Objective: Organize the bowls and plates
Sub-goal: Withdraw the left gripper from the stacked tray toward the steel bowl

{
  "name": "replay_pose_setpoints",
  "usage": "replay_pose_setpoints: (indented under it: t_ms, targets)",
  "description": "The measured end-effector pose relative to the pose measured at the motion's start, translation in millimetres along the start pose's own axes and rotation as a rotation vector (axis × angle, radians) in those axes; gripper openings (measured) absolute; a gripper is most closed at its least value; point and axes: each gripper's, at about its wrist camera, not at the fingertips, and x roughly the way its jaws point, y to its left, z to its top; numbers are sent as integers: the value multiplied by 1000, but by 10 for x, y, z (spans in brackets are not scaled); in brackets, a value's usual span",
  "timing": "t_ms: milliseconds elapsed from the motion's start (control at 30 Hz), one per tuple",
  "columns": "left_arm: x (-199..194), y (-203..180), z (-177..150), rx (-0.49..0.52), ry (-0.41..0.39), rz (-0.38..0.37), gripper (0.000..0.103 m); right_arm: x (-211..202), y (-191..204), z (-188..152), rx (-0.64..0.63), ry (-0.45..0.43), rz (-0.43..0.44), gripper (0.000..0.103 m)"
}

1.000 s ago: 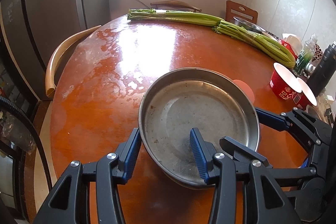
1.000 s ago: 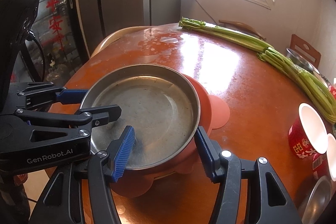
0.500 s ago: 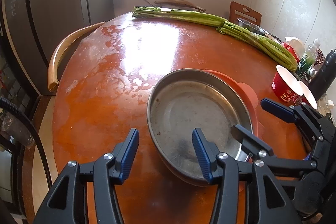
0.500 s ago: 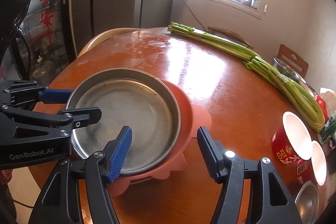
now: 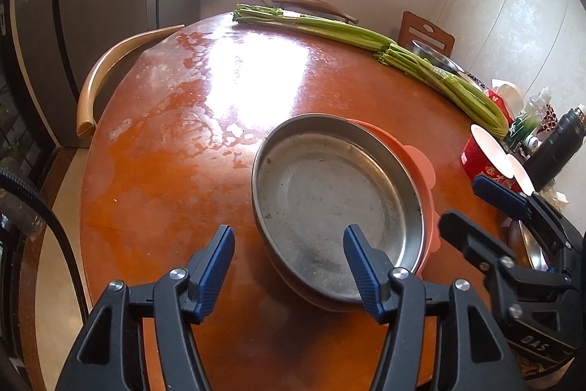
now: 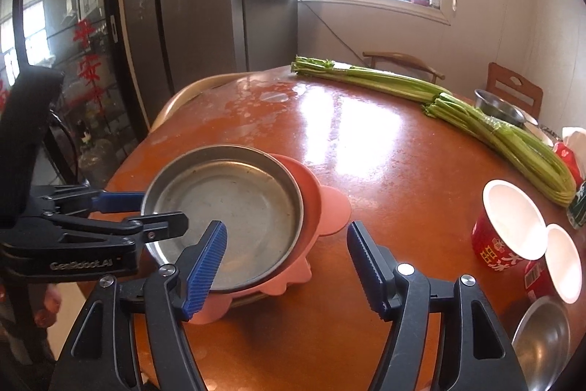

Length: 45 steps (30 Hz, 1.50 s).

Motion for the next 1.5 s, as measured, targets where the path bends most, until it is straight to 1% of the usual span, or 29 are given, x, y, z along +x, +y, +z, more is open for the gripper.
replay_pose_setpoints:
  t_ms: [100,200,367,433,500,633,733,833,1000,1100,1200,1333,1400,1467,1500]
  targets:
    - [19,19,-24,-17,7,17,63,-73,-37,-68,5,12,10,70]
    - [59,24,-51,-40,23,-5,63,-117,-57,-134,30,18,42,70]
    - [128,-98,-73,-44,45,-38,63,-110,-118,-246,58,38,53,70]
    - [168,-170,-67,-38,55,-22,65,-64,-158,-279,76,54,60,70]
    - [225,-236,-59,-40,70,-4,65,-41,-171,-321,76,72,53,70]
    - [331,-298,-22,-66,94,-8,65,-45,-253,-358,73,66,21,70]
    - [415,-382,24,-52,96,3,66,-85,-361,-358,88,51,-7,70]
    - [524,-518,104,-40,100,-9,66,-155,-490,-358,106,44,-26,70]
    - [692,-756,229,-23,89,-14,66,-320,-745,-365,140,14,-107,71]
    - [777,-896,300,0,81,3,67,-435,-899,-390,170,-6,-138,71]
    - [785,-934,319,-4,55,32,67,-571,-1044,-416,197,-36,-177,71]
    - [657,-897,279,-17,12,68,67,-681,-1159,-443,216,-65,-201,73]
    - [542,-871,256,-19,-16,95,67,-730,-1192,-463,226,-76,-187,73]
    - [396,-860,222,-21,-60,133,67,-783,-1213,-475,229,-88,-181,73]
    - [335,-875,200,-13,-73,138,67,-810,-1207,-474,222,-94,-183,73]
